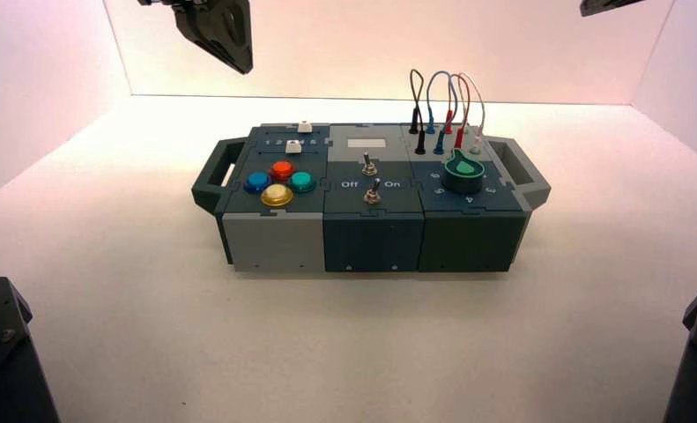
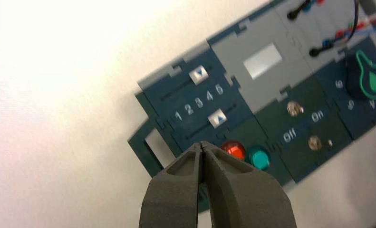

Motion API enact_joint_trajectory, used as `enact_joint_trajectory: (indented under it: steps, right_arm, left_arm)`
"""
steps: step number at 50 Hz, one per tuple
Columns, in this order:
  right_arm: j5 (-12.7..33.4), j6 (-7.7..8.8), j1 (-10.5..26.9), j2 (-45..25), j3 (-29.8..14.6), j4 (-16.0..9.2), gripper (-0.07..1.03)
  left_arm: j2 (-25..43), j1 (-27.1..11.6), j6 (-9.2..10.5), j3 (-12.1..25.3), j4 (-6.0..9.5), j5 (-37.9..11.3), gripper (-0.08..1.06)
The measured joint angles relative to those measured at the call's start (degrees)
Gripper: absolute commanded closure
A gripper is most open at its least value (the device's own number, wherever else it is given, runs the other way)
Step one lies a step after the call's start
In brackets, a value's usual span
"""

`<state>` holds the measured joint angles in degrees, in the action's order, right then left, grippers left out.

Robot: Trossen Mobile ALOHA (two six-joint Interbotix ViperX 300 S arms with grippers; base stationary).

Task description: Move the bottom slider to position 1.

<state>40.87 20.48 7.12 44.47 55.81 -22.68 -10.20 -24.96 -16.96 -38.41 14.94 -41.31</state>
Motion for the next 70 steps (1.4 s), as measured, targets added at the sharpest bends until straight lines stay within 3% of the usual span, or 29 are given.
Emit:
enact_joint_trajectory:
  steps: [14, 20, 26, 29, 30, 37, 49, 59, 70]
  right_arm:
    - [6.6, 1.23, 6.4, 0.0, -1.6, -1.1, 0.98]
    - [7.4, 1.41, 6.9, 0.0, -1.6, -1.1, 0.98]
    - [7.6, 2.20, 6.9, -0.1, -1.6, -1.1, 0.98]
    - [7.6, 2.46, 6.9, -0.1, -1.6, -1.1, 0.98]
    - [7.6, 2.55, 6.9, -0.2, -1.6, -1.1, 0.98]
    - [7.7, 2.81, 6.9, -0.5, -1.4, -1.1, 0.98]
    - [7.6, 3.34, 6.9, -1.1, -1.4, -1.1, 0.98]
    - [7.8, 3.25, 7.0, -3.3, -1.4, -1.1, 0.98]
    - [7.9, 3.34, 9.3, -4.6, -1.4, -1.2, 0.98]
  left_arm:
    - [0.4, -1.3, -0.18, 0.7, 0.00, -1.7, 1.01]
    - [1.1, -2.3, 0.62, 1.1, 0.44, -1.7, 1.01]
    - [2.2, -2.9, 3.69, 1.1, 1.93, -0.7, 1.01]
    - [3.3, -3.3, 6.50, 1.1, 2.90, 0.9, 1.01]
    - [3.3, -3.3, 6.68, 1.1, 2.90, 1.0, 1.01]
    - [5.7, -4.7, 13.01, 1.1, 3.34, 4.0, 1.01]
    - [9.6, -6.5, 18.81, 1.1, 3.43, 7.6, 1.01]
    - [11.6, -6.5, 21.88, 1.1, 3.43, 9.1, 1.01]
    - [13.1, -6.6, 21.97, 1.2, 3.43, 9.5, 1.01]
